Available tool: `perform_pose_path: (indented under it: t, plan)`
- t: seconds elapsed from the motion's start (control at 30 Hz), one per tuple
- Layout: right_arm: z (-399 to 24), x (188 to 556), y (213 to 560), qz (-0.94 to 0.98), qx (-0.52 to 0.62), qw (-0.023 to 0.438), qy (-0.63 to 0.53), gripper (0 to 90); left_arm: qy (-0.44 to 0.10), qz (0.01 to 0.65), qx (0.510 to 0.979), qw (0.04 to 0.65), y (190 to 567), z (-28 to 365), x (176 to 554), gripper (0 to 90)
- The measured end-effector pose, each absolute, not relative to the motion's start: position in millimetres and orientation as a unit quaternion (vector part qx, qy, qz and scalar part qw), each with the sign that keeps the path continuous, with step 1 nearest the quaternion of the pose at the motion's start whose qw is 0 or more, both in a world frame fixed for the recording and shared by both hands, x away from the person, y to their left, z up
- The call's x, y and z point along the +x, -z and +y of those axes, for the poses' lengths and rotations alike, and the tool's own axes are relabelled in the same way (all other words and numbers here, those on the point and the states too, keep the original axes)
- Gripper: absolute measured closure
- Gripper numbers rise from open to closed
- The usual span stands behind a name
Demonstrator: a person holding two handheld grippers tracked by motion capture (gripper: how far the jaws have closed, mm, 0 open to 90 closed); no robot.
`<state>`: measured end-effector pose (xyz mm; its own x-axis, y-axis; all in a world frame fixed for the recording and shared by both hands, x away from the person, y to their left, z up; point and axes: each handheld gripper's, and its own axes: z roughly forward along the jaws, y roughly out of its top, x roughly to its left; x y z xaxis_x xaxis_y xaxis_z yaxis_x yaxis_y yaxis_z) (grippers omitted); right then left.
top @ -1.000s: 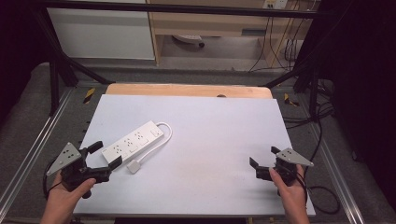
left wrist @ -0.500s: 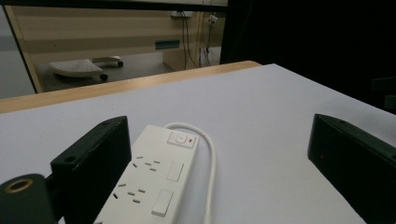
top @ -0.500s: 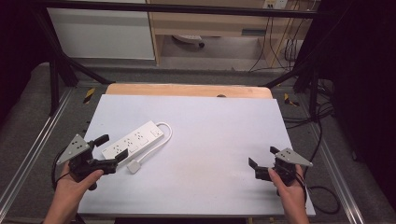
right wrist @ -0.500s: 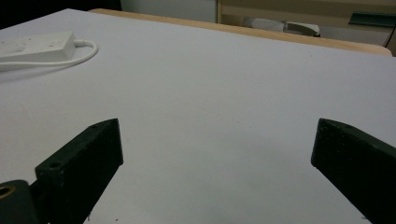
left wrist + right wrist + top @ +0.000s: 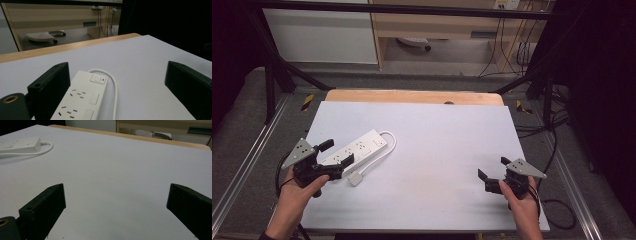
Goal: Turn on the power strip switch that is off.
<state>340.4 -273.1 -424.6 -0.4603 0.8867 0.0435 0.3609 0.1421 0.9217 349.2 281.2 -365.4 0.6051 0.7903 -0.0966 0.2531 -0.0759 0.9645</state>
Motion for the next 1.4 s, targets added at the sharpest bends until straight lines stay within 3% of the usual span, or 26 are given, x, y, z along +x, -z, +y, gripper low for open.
perform_pose_path:
  t: [1.4]
  plan:
    - [-272.8,340.9,424.1,0.703,0.443,0.272,-0.484,2.7,-0.247,0.38,0.701,0.55,368.7,255.1,386.2,8.7]
